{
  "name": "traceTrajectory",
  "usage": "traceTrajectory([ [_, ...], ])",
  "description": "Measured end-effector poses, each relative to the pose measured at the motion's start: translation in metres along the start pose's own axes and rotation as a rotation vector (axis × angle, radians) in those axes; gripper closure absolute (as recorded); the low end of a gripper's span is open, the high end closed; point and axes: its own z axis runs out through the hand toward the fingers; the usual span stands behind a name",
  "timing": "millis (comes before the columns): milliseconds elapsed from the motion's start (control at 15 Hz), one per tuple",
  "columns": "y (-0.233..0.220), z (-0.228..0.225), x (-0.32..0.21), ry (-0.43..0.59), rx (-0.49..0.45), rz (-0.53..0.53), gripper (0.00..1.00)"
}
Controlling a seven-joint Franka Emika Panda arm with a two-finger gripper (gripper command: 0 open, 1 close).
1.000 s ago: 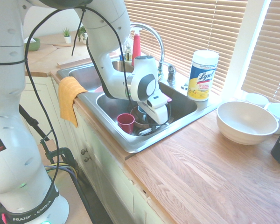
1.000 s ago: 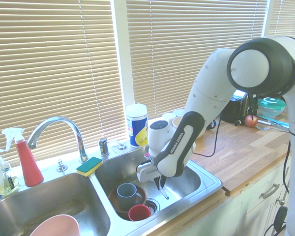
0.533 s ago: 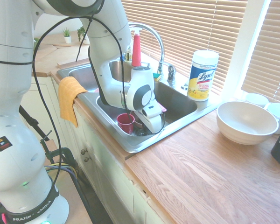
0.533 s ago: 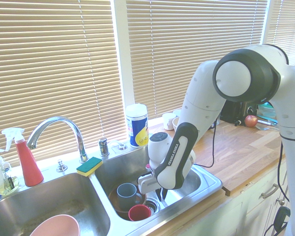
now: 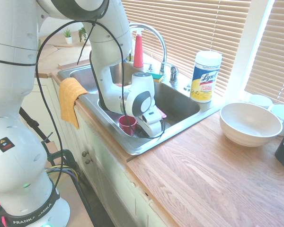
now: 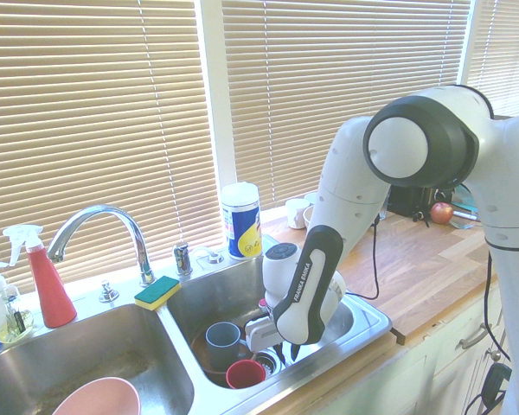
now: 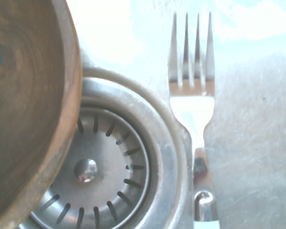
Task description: Put the fork into the sink
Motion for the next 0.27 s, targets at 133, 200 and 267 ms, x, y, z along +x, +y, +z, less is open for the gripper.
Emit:
traceTrajectory([
  [133,-0.002,-0.002,0.004,0.008,0.005,0.005,0.00],
  [200,-0.005,-0.005,0.008,0.019,0.012,0.005,0.00],
  [267,-0.010,-0.014,0.013,0.039,0.017,-0.006,0.00],
])
